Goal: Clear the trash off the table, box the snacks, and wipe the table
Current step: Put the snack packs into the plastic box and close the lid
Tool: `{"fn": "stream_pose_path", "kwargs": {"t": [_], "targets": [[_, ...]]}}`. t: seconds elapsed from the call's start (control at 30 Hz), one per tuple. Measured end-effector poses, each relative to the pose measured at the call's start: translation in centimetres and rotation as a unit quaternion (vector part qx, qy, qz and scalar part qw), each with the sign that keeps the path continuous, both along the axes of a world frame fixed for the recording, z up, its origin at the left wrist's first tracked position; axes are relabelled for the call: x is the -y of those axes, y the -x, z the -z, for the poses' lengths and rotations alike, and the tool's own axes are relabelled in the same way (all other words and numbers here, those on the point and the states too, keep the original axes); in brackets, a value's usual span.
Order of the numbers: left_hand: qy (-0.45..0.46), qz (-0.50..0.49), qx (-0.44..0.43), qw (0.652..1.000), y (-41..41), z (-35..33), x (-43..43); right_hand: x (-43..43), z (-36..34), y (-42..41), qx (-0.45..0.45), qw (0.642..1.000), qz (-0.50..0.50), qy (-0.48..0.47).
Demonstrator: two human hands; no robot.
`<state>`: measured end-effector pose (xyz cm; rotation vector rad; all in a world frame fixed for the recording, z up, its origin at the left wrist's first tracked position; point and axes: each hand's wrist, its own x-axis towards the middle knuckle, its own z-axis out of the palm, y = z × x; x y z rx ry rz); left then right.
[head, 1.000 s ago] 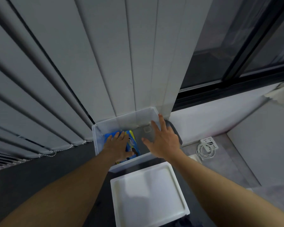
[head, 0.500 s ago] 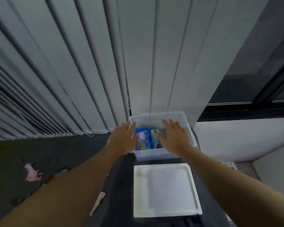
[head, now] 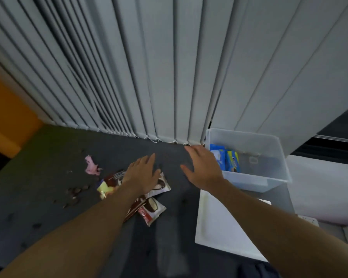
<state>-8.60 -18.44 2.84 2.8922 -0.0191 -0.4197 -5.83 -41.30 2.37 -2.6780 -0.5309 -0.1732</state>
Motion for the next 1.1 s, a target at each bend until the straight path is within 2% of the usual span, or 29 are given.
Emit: {"fn": "stream_pose_path", "kwargs": {"t": [0.13, 0.23, 0.33, 0.47, 0.63, 0.87, 0.97, 1.1], "targets": [[0.014, -0.039, -0.048, 0.998, 2.5, 2.2, -2.7, -3.8, 2.8, 0.2, -0.019, 0.998, -0.059, 0.009], [0.034, -0.048, -0.072, 0.996, 4.2, 4.3, -4.0, -6.1, 4.8, 0.1, -0.108, 0.990, -0.080, 0.042], [0.056, -0.048, -0.082, 0.994, 5.3, 6.5, -5.2, -8.0, 7.2, -0.2, -0.208, 0.963, -0.129, 0.113], [0.030, -0.016, -0.125, 0.992, 6.2, 8.8, -6.7, -9.6, 9.8, -0.1, -0.277, 0.929, -0.174, 0.170], [0.001, 0.014, -0.115, 0.993, 6.6, 10.0, -7.5, -10.6, 11.3, 0.1, -0.227, 0.949, -0.145, 0.165], [0.003, 0.011, -0.101, 0.995, 6.3, 9.4, -7.1, -9.2, 10.4, -0.7, -0.241, 0.963, -0.058, 0.104], [-0.003, 0.057, -0.104, 0.993, 5.7, 9.0, -6.2, -8.0, 9.1, -1.4, -0.205, 0.974, -0.040, 0.087], [-0.064, 0.114, -0.141, 0.981, 5.0, 9.0, -4.5, -6.9, 7.1, -2.5, -0.160, 0.986, -0.015, 0.055]]}}
